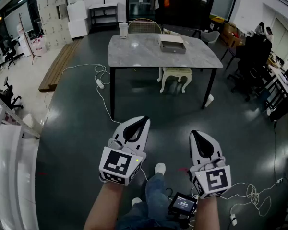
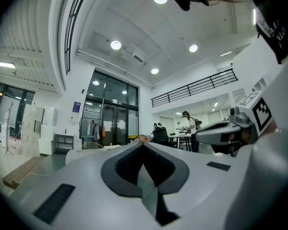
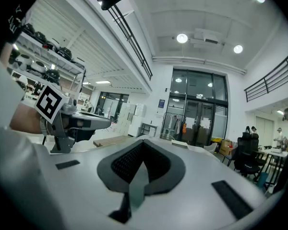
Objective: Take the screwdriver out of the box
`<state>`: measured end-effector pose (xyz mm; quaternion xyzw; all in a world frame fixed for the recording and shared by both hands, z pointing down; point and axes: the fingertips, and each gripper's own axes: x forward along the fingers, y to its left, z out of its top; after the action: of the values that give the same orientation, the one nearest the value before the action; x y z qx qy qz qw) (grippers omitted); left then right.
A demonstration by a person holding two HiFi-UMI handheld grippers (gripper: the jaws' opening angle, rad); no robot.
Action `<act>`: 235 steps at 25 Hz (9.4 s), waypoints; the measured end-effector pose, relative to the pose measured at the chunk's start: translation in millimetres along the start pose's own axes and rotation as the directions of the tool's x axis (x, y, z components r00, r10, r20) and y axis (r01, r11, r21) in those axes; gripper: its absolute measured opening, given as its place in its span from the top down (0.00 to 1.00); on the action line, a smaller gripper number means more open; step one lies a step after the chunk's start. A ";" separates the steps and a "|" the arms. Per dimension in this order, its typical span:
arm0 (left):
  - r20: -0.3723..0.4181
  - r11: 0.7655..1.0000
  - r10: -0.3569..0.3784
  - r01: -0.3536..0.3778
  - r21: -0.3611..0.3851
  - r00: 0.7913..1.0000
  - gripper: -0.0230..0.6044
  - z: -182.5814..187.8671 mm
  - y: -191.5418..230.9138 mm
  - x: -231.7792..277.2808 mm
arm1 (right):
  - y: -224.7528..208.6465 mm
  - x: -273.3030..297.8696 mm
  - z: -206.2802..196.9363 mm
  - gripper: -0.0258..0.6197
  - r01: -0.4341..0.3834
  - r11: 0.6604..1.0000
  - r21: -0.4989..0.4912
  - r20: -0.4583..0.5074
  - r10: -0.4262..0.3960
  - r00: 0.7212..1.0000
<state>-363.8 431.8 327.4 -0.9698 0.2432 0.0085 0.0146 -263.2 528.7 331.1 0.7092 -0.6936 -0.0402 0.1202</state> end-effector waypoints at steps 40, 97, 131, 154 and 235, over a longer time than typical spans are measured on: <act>0.035 0.999 -0.023 0.023 0.024 0.999 0.94 19.2 69.6 329.4 | -249.4 243.9 2.5 0.92 -0.061 0.997 0.048 0.097 0.056 0.994; -0.055 0.993 0.112 -0.114 -0.037 0.992 0.94 -39.3 396.5 760.4 | -491.9 750.3 -41.0 0.92 -0.251 0.963 0.097 -0.060 0.258 0.964; -0.450 0.866 0.297 -0.436 -0.245 0.842 0.94 -227.3 474.0 740.5 | -402.6 845.1 -242.7 0.92 -0.573 0.791 0.215 -0.609 0.567 0.554; -0.533 0.801 0.319 -0.524 -0.290 0.783 0.94 -283.3 488.5 689.5 | -381.9 838.5 -311.0 0.82 -0.650 0.738 0.182 -0.820 0.479 0.314; 0.065 0.908 0.418 -0.418 -0.018 0.906 0.94 6.0 486.6 762.4 | -598.5 801.8 -31.4 0.82 -0.159 0.987 -0.018 0.121 0.160 0.980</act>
<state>78.5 -356.3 291.6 -0.8944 0.4447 0.0443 0.0189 354.6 -258.8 314.0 0.6471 -0.7540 -0.0766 0.0832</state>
